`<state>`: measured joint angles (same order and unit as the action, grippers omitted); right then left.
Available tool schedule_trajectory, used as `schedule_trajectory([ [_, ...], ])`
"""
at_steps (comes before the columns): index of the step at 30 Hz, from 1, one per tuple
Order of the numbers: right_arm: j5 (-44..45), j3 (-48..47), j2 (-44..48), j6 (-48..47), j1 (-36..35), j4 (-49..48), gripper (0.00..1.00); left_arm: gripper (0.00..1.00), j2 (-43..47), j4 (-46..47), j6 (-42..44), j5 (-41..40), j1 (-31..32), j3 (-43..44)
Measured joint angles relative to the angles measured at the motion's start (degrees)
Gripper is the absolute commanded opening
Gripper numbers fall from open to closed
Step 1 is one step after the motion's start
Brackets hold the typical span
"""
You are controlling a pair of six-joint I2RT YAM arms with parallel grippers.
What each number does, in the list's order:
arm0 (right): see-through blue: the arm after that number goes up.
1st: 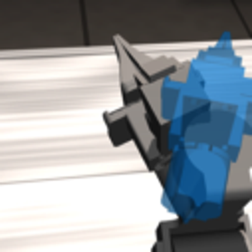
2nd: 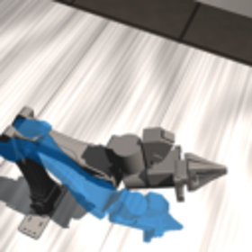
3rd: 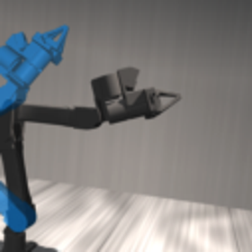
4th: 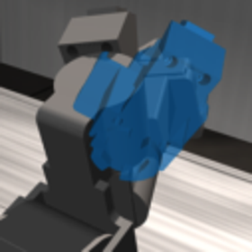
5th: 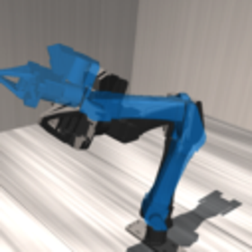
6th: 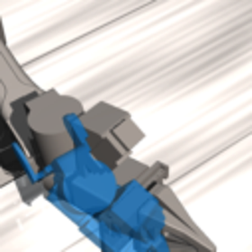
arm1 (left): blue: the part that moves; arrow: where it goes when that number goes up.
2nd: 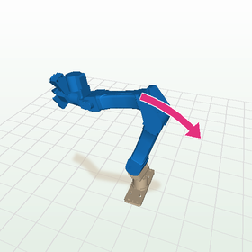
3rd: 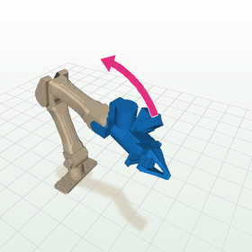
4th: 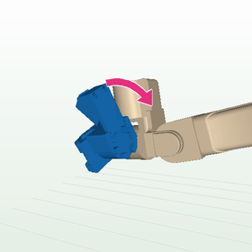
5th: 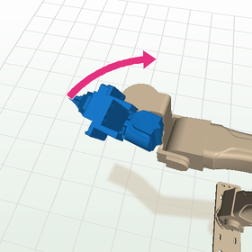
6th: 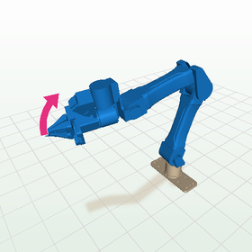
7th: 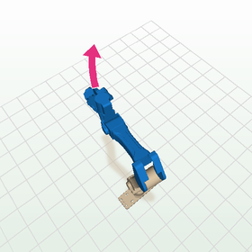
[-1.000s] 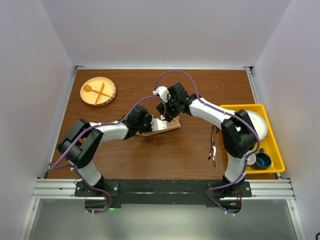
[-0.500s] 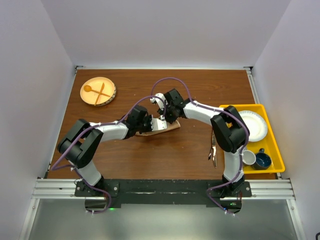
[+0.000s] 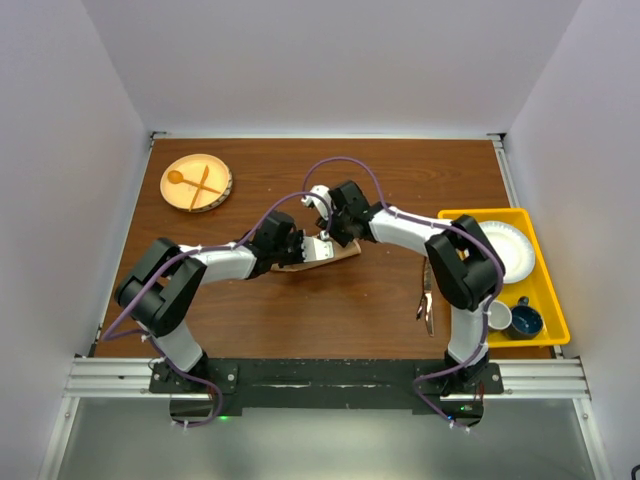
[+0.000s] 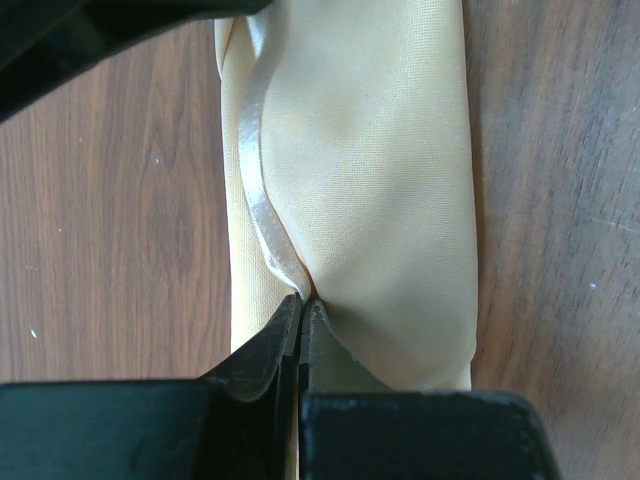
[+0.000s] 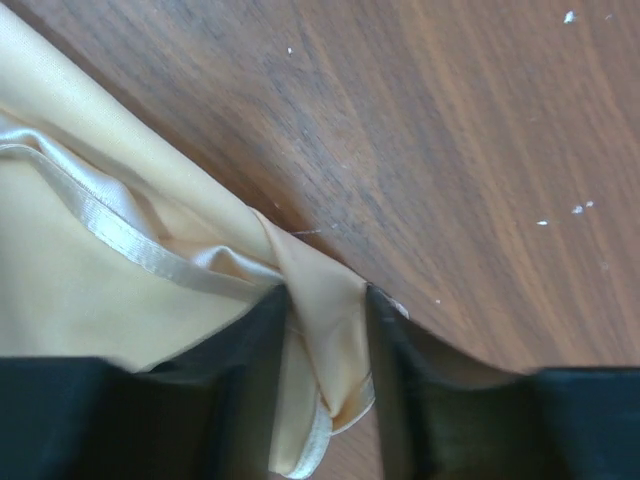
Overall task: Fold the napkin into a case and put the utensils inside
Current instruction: Smooth out the smaller rectangle-folded napkin at the center of the board.
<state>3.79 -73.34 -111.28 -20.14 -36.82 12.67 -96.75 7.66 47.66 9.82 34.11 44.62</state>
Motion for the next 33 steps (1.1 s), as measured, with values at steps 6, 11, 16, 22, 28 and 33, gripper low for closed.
schedule_trajectory([
  [6, -2.3, 0.0, 4.0, -2.5, 0.3, 2.6, 0.71, 0.00, 0.0, 0.0, 0.0, 0.0, 0.0, 0.0],
  [11, -7.7, -2.6, 4.4, -5.4, 0.6, 7.7, 0.70, 0.00, 0.0, 0.0, 0.0, 0.2, -0.1, 0.0],
  [16, -11.1, -6.1, 1.6, -10.0, 0.5, 11.6, 0.67, 0.00, 0.0, 0.0, 0.0, 0.5, -0.2, 0.0],
  [22, -12.3, -6.8, -1.8, -15.8, 0.9, 13.8, 0.63, 0.00, 0.0, 0.1, 0.2, 0.8, -0.3, -0.2],
  [28, -12.5, -7.2, -3.1, -19.7, 1.5, 14.0, 0.50, 0.00, 0.1, 0.5, 1.1, 0.9, -0.3, -0.5],
  [33, -12.8, -8.0, -4.0, -20.1, 1.9, 13.8, 0.26, 0.00, 0.3, 0.8, 1.4, 1.0, -0.4, -0.8],
])
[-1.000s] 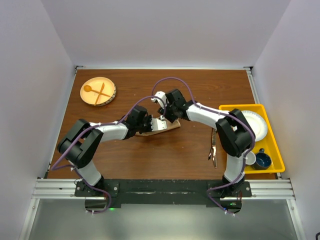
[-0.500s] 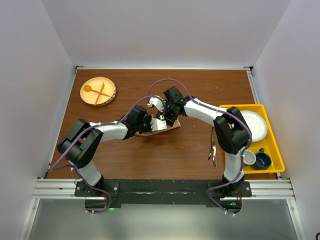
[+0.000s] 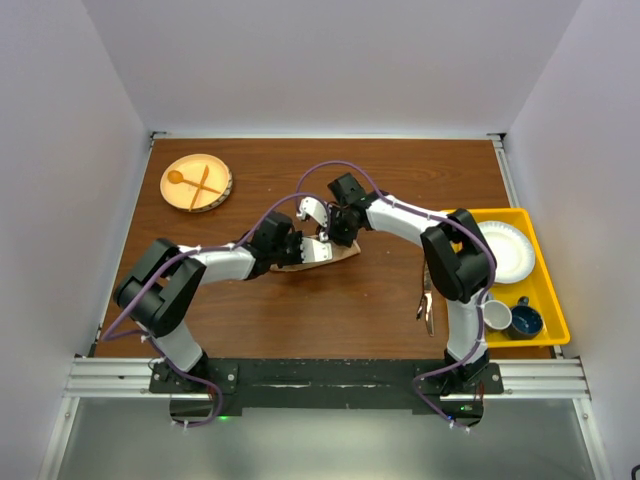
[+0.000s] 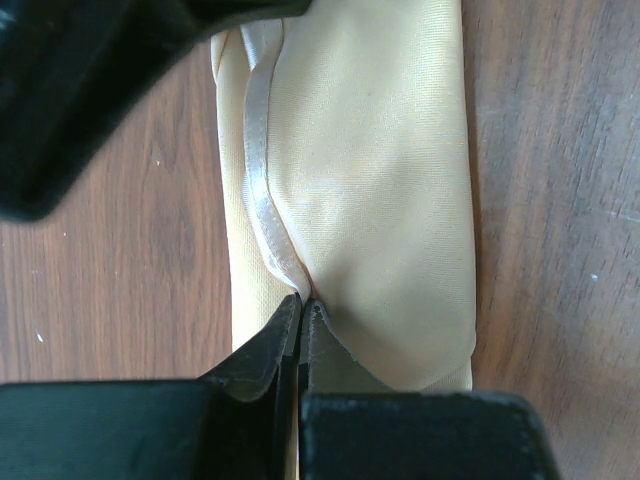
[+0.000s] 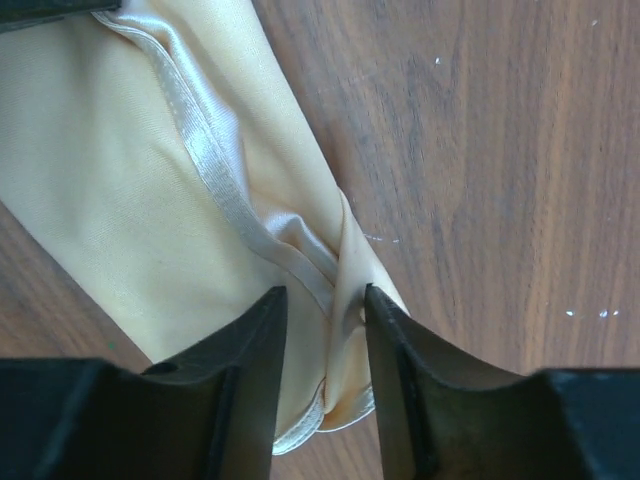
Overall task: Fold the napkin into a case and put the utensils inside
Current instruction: Smooth out the smaller rectangle-folded napkin at the center of the board.
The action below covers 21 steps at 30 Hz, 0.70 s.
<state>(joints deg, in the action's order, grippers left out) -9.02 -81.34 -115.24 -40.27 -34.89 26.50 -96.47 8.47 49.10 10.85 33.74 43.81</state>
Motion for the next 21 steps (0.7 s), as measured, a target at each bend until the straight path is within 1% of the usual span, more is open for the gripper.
schedule_trajectory([
  [2, 0.2, 0.0, -0.2, 0.5, 0.1, -0.3, 0.14, 0.00, 0.0, 0.3, 0.0, 0.1, 0.0, -0.2],
  [3, 0.4, 0.0, -0.3, 0.6, 0.1, -0.7, 0.00, 0.00, 0.1, 0.4, 0.0, 0.1, 0.0, -0.3],
  [8, 2.7, 0.4, -0.5, 2.4, 0.1, -3.0, 0.00, 0.00, 0.1, 0.7, 0.1, 0.5, -0.3, -0.5],
  [15, 5.0, 3.8, 0.7, 4.2, -0.2, -8.7, 0.00, 0.00, 0.4, 0.5, -0.4, 1.7, -1.4, -0.5],
  [16, 5.3, 4.3, 0.9, 4.4, -0.3, -9.4, 0.00, 0.04, 0.6, 0.2, -0.7, 2.2, -1.9, -0.5],
  [18, 5.5, 4.8, 1.0, 4.8, -0.4, -10.2, 0.00, 0.08, 1.2, -0.4, -2.0, 2.9, -2.6, -0.5],
  [19, 5.6, 5.0, 1.1, 5.0, -0.4, -10.6, 0.00, 0.13, 1.6, -0.6, -2.8, 3.4, -3.0, -0.6],
  [21, 5.6, 5.3, 1.2, 5.4, -0.4, -11.2, 0.00, 0.18, 2.9, -0.7, -4.2, 4.0, -3.5, -0.6],
])
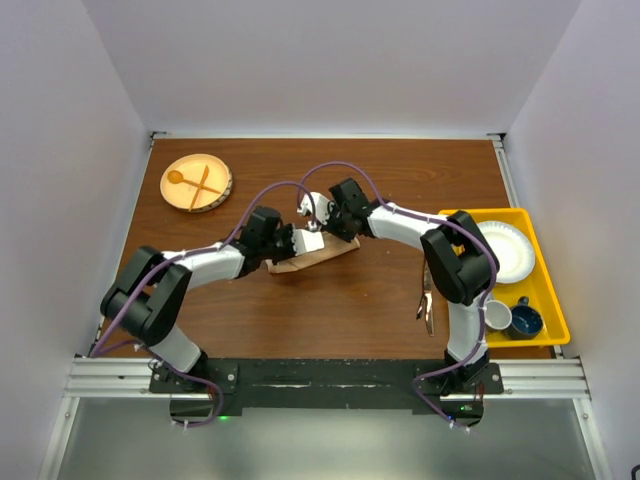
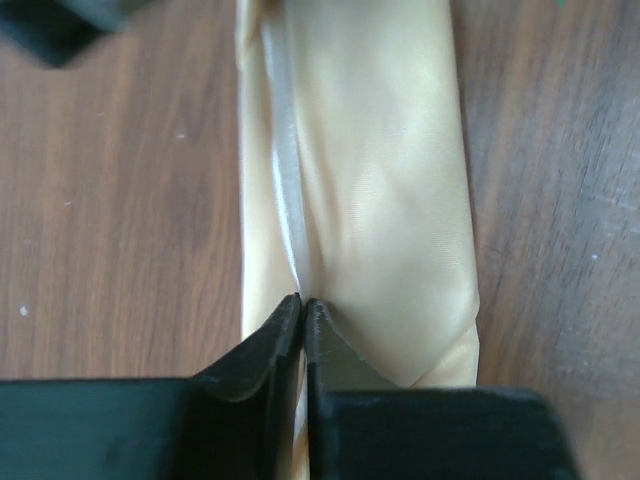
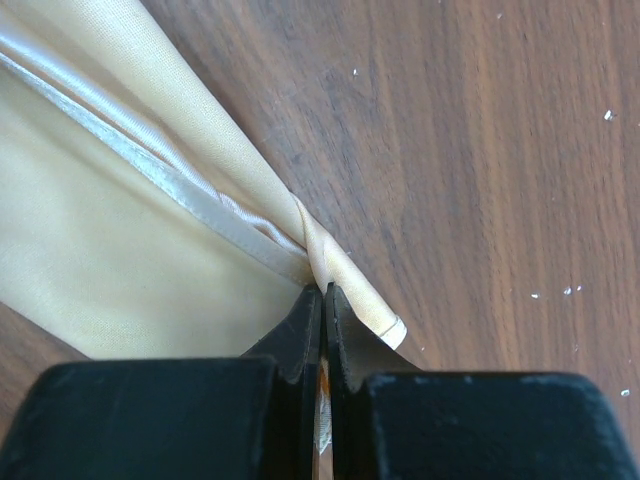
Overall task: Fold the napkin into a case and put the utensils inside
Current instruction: Smooth out the smaller rectangle-folded napkin at the center of the board.
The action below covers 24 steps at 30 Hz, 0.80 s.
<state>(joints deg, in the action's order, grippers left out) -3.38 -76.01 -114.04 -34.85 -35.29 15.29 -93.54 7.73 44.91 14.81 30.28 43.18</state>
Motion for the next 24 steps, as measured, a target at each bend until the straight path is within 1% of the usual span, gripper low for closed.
schedule_trajectory([
  [3, 0.5, 0.2, 0.0, 0.4, 0.0, -0.5, 0.00, 0.22, 4.2, -0.1, -2.1, 0.0, -0.5, -1.3],
  [7, 1.0, 0.4, 0.0, 0.4, 0.0, -0.9, 0.00, 0.24, 9.1, 0.2, -3.5, 0.3, -0.7, -3.6],
  [10, 1.0, 0.4, 0.0, 0.4, 0.0, -1.0, 0.00, 0.36, 10.9, 0.3, -4.2, 0.7, -1.0, -4.6],
  [11, 1.1, 0.4, 0.0, 0.4, 0.0, -1.0, 0.00, 0.42, 11.0, 0.2, -5.0, 1.3, -1.4, -4.7],
  [12, 1.0, 0.5, 0.0, 0.4, 0.0, -1.0, 0.00, 0.43, 11.1, 0.2, -5.6, 2.2, -2.3, -4.7],
  [14, 1.0, 0.5, 0.0, 0.3, 0.0, -1.0, 0.00, 0.43, 11.2, -0.3, -7.7, 4.0, -4.6, -4.5],
  [17, 1.0, 0.5, 0.1, 0.3, 0.0, -1.1, 0.00, 0.43, 11.2, -4.3, -13.4, 7.8, -9.7, -2.2],
  [20, 0.9, 0.5, 0.1, 0.3, 0.0, -1.1, 0.00, 0.42, 11.3, -8.8, -22.5, 13.4, -15.5, 2.0],
  [24, 0.9, 0.5, 0.1, 0.3, 0.0, -1.1, 0.00, 0.38, 13.4, -12.9, -33.5, 22.3, -21.6, 4.2],
])
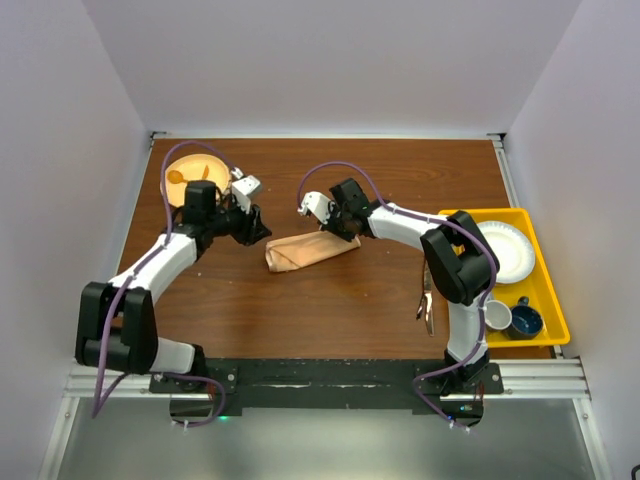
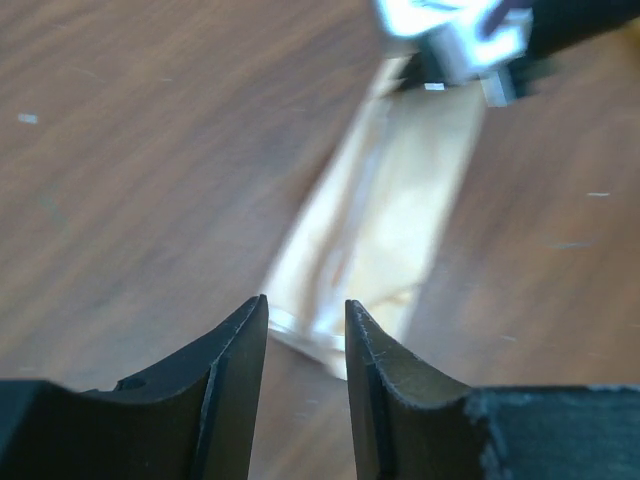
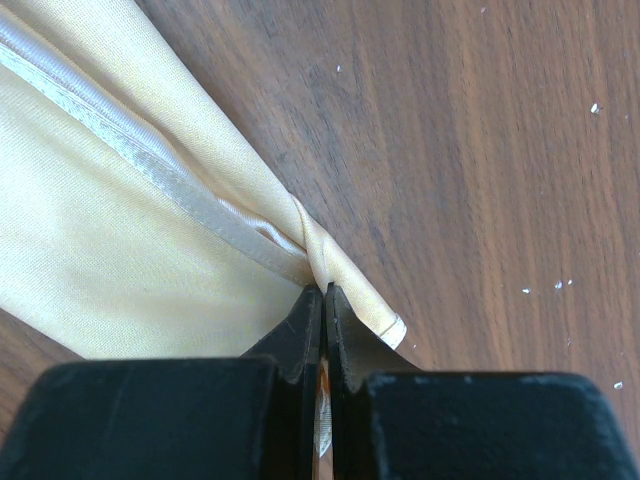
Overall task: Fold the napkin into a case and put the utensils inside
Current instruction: Smooth out the smaller rectangle-folded napkin at the center of the board.
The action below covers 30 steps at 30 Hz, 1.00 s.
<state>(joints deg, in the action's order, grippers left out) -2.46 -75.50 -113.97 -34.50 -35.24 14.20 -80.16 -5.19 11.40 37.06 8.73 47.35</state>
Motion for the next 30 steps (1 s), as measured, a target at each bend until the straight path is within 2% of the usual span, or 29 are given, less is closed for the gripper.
schedule_trajectory([
  [4, 0.0, -0.1, 0.0, 0.2, 0.0, 0.2, 0.00, 0.30, 2.5, -1.0, -7.9, 8.0, 0.8, -1.3],
  [7, 0.0, -0.2, 0.0, 0.5, 0.0, 0.4, 0.00, 0.27, 1.9, 1.9, -14.6, 11.4, 2.9, -4.0],
  [16, 0.1, -0.3, 0.0, 1.0, 0.0, 0.3, 0.00, 0.24, -15.3, 19.0, -36.8, 13.2, 4.9, -5.0],
  [23, 0.1, -0.3, 0.0, 1.2, 0.0, 0.3, 0.00, 0.23, -21.2, 25.4, -44.5, 11.7, 6.7, -2.4],
  [28, 0.2, -0.3, 0.0, 1.8, 0.0, 0.5, 0.00, 0.17, -28.6, 24.2, -45.9, 9.9, 6.3, -2.1],
  [30, 0.1, -0.5, 0.0, 2.1, 0.1, 0.9, 0.08, 0.15, -30.4, 24.0, -46.3, 12.1, 5.6, -1.0],
])
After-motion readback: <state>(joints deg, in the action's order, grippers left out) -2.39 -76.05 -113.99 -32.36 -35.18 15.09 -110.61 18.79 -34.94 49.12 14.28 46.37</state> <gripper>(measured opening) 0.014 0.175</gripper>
